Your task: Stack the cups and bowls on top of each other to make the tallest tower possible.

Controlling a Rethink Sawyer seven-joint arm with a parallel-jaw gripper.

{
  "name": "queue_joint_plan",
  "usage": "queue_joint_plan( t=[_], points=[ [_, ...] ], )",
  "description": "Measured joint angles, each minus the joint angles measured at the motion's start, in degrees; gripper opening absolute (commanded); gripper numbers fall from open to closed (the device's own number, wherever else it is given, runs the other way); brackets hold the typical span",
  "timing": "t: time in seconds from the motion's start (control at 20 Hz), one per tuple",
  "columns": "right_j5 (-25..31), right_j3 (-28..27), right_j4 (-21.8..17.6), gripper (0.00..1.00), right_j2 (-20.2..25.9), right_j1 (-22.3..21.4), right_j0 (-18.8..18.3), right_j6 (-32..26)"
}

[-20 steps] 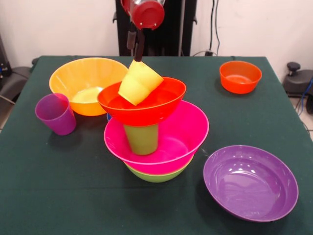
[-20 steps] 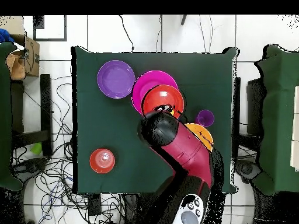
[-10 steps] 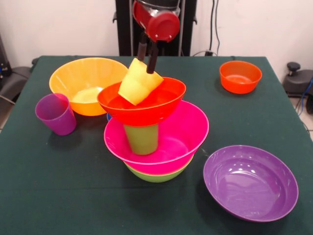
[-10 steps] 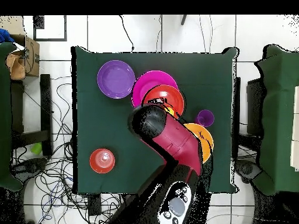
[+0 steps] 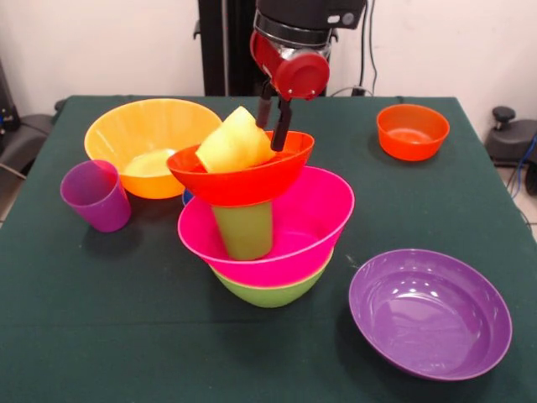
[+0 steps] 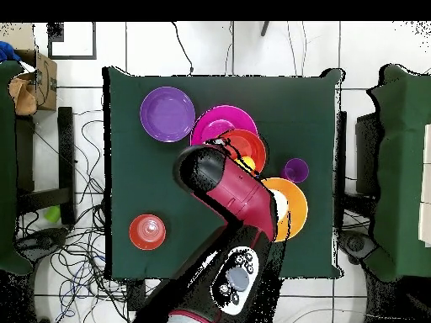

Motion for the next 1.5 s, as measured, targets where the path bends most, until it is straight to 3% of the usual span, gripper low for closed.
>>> queue_joint_plan(
  t=[0.8, 1.5],
  points=[
    [-0.4, 0.0, 0.0, 1.0, 0.0, 0.3, -1.5, 0.1],
    [-0.4, -0.6, 0.0, 1.0, -0.4, 0.4, -0.5, 0.1]
  ],
)
